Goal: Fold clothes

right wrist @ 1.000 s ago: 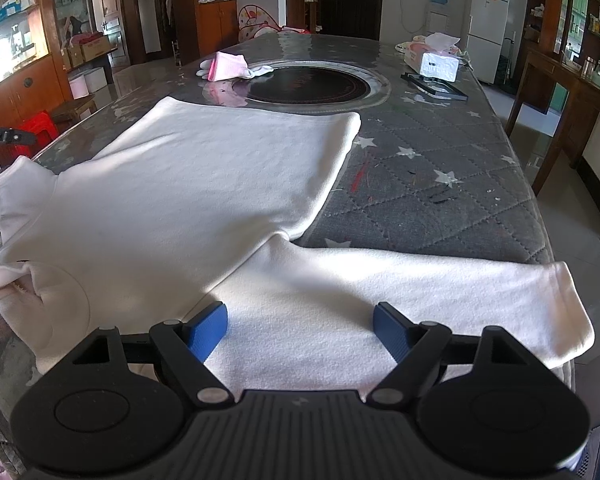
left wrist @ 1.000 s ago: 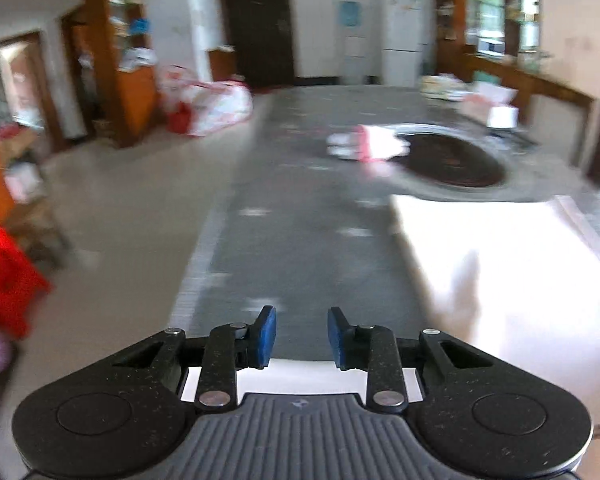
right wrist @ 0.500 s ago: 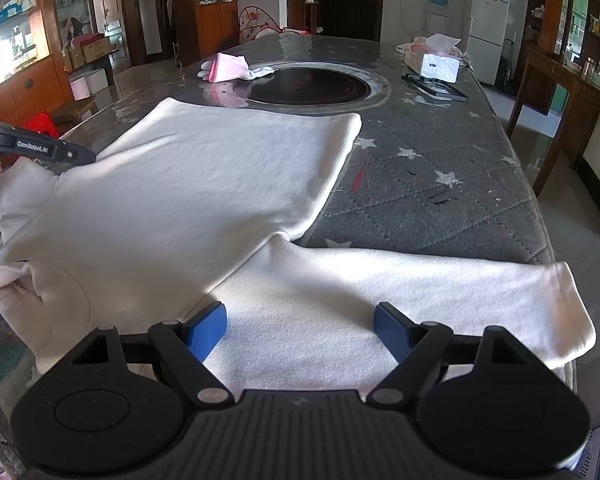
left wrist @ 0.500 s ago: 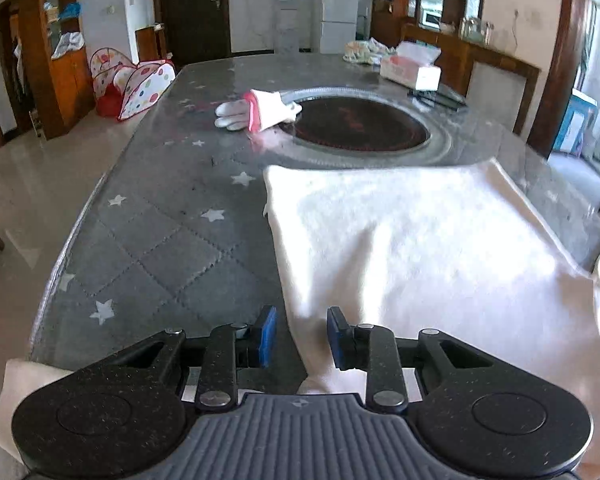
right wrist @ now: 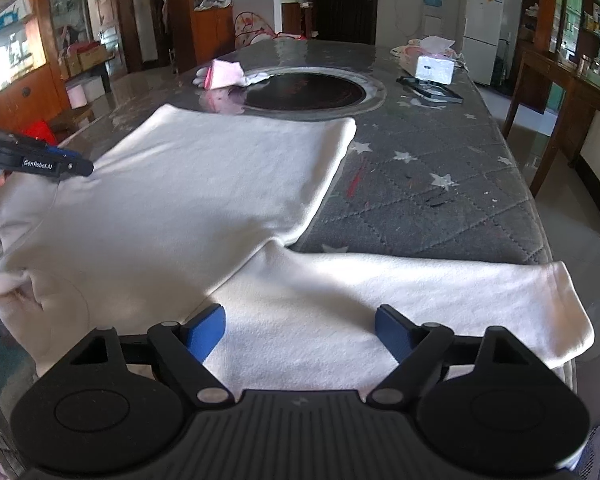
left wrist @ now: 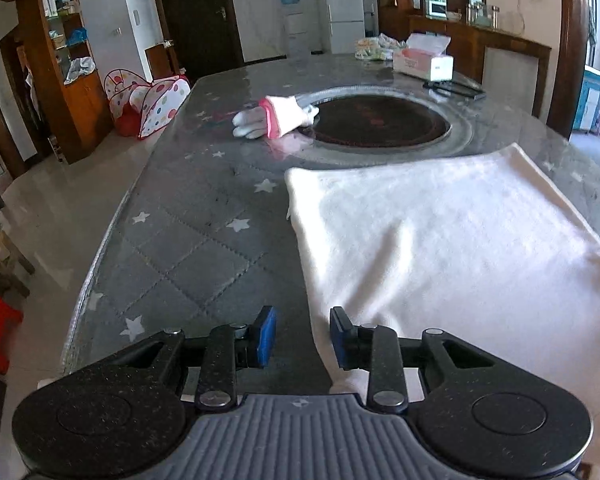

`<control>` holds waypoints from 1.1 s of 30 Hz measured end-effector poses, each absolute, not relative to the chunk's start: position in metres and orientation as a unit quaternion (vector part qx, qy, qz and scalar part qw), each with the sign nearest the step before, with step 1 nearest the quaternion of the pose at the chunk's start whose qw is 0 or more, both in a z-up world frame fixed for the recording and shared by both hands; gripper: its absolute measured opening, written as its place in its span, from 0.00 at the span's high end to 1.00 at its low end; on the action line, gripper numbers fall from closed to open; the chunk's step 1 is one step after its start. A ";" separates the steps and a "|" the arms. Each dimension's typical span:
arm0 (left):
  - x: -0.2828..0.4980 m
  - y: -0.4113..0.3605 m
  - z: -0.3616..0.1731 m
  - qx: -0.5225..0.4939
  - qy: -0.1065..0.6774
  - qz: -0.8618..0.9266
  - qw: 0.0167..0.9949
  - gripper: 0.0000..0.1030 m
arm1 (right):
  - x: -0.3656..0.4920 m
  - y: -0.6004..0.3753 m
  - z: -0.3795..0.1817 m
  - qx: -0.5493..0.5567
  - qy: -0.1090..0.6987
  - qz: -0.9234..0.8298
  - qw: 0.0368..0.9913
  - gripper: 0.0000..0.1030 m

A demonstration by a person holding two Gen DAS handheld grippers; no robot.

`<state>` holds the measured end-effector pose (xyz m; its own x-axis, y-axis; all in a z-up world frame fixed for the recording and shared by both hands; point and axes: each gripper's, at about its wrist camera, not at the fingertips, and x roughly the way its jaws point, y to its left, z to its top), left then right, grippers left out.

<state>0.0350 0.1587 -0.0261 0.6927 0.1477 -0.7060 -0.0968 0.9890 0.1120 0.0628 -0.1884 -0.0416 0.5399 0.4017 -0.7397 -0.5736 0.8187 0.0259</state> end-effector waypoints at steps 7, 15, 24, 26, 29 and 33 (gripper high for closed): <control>0.033 0.137 -0.012 0.021 0.369 0.028 0.929 0.68 | 0.071 -0.196 -0.040 -0.105 0.389 0.269 0.875 0.21; 0.026 0.114 -0.012 0.013 0.372 -0.008 0.928 0.62 | 0.071 -0.226 -0.035 -0.081 0.384 0.233 0.890 0.23; 0.000 0.058 -0.014 0.024 0.379 -0.087 0.921 0.54 | 0.079 -0.294 -0.031 -0.008 0.380 0.121 0.917 0.36; -0.005 0.045 -0.016 0.033 0.383 -0.101 0.918 0.53 | 0.081 -0.306 -0.032 0.002 0.380 0.103 0.919 0.36; -0.009 0.031 -0.019 0.056 0.384 -0.106 0.916 0.50 | 0.085 -0.323 -0.036 0.021 0.379 0.072 0.922 0.39; -0.009 0.024 -0.019 0.061 0.388 -0.108 0.913 0.47 | 0.094 -0.339 -0.042 0.054 0.382 0.054 0.921 0.47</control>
<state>-0.0092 0.0245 -0.0190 0.6755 -0.1502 -0.7219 0.2456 0.9690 0.0281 0.0943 -0.3387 -0.0425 0.7031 0.1405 -0.6971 -0.0578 0.9883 0.1408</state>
